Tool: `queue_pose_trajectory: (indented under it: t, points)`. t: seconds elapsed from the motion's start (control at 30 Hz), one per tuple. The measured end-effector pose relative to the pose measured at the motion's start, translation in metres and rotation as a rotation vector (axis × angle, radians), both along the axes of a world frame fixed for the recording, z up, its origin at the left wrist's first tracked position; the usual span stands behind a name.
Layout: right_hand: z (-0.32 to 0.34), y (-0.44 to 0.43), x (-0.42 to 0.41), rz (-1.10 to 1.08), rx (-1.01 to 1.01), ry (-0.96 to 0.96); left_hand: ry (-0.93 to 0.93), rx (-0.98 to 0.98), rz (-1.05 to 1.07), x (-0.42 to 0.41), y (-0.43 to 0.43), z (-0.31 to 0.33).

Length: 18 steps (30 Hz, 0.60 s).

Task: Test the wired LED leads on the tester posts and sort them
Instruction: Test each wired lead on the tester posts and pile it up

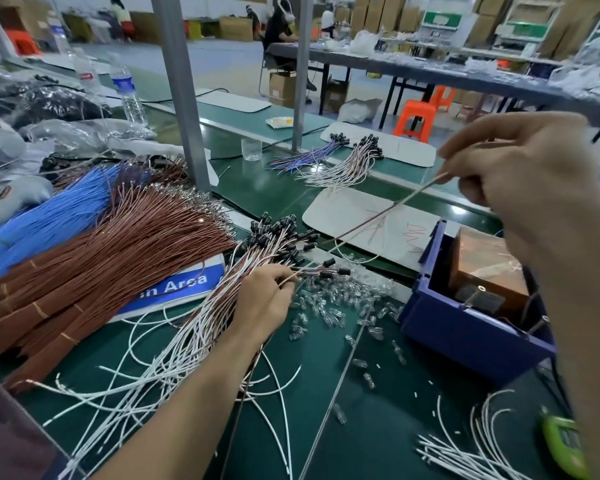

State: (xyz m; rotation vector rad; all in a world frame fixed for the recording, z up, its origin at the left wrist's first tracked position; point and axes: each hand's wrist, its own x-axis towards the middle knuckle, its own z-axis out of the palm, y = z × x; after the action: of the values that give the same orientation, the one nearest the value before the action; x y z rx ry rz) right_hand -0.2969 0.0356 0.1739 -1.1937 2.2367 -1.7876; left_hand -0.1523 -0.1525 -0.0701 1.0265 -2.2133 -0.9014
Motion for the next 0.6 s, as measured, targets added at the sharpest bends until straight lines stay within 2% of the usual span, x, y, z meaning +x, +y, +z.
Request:
queue_pose_trajectory:
  t: [0.1, 0.27, 0.37, 0.43, 0.47, 0.5, 0.6]
  points:
    - [0.003, 0.037, -0.014, -0.018, -0.119, -0.073, 0.001, 0.026, 0.026, 0.002, 0.000, 0.003]
    - [-0.011, 0.104, -0.024, 0.004, -0.112, -0.261, 0.135, 0.082, 0.099, 0.001, 0.011, 0.019]
    - [-0.042, 0.137, -0.002, -0.002, -0.256, -0.394, 0.365, 0.067, 0.157, 0.008, 0.029, 0.036]
    - [-0.070, 0.156, 0.012, -0.023, -0.310, -0.486, 0.550, 0.230, 0.153, 0.016, 0.045, 0.047]
    - [-0.087, 0.165, 0.017, -0.042, -0.297, -0.529, 0.582, 0.296, 0.125, 0.020, 0.054, 0.051]
    - [-0.103, 0.176, 0.018, -0.070, -0.278, -0.572, 0.559, 0.303, 0.077, 0.025, 0.064, 0.053]
    - [-0.145, 0.202, 0.020, -0.168, -0.232, -0.682, 0.315, 0.148, -0.144, 0.025, 0.104, 0.057]
